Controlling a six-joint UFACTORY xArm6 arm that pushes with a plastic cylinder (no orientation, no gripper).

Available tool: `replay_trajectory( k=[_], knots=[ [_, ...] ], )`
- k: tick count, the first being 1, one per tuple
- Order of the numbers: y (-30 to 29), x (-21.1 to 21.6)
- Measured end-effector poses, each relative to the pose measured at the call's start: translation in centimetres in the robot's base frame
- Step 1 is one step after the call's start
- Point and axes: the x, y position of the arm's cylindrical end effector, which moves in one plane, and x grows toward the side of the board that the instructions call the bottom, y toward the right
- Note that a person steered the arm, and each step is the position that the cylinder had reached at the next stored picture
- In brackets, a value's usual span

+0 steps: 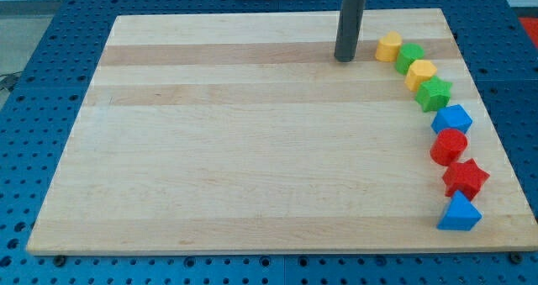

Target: Place the yellow heart to the top of green circle

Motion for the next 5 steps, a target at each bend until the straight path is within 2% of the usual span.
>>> replay_trajectory(
  k=[1,2,5],
  knots=[
    [0.0,0.4],
    [3.7,0.5],
    [6.0,0.4]
  ],
)
